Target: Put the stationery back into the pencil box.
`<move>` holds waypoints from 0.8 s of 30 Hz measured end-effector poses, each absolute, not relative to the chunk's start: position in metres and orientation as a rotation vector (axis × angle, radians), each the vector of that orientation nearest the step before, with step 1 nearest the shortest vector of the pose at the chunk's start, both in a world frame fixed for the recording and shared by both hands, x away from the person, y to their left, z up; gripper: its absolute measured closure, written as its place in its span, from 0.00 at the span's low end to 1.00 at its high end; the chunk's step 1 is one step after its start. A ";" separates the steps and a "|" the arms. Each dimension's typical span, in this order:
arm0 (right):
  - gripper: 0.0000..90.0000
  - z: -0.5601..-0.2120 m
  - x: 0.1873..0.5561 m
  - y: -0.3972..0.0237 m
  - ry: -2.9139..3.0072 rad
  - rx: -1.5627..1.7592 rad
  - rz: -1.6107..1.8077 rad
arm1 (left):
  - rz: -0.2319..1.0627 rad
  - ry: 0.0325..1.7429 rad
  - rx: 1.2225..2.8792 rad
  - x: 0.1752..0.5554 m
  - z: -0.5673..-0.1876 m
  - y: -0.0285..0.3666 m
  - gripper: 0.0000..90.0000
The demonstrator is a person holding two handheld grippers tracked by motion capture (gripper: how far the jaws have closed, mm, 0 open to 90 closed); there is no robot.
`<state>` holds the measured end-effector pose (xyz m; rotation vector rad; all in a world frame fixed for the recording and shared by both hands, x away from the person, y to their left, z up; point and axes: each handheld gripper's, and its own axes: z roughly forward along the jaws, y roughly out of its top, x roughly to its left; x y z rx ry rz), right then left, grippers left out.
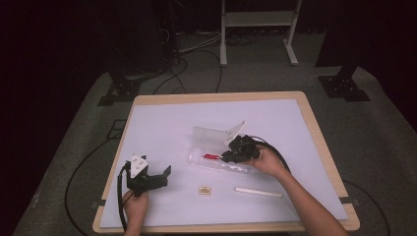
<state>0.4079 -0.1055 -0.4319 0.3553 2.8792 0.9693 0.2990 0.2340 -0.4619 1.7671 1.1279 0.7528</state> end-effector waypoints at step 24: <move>0.87 -0.448 0.418 -0.104 2.900 0.401 0.894 | 0.750 1.127 1.757 0.299 -0.462 0.234 0.00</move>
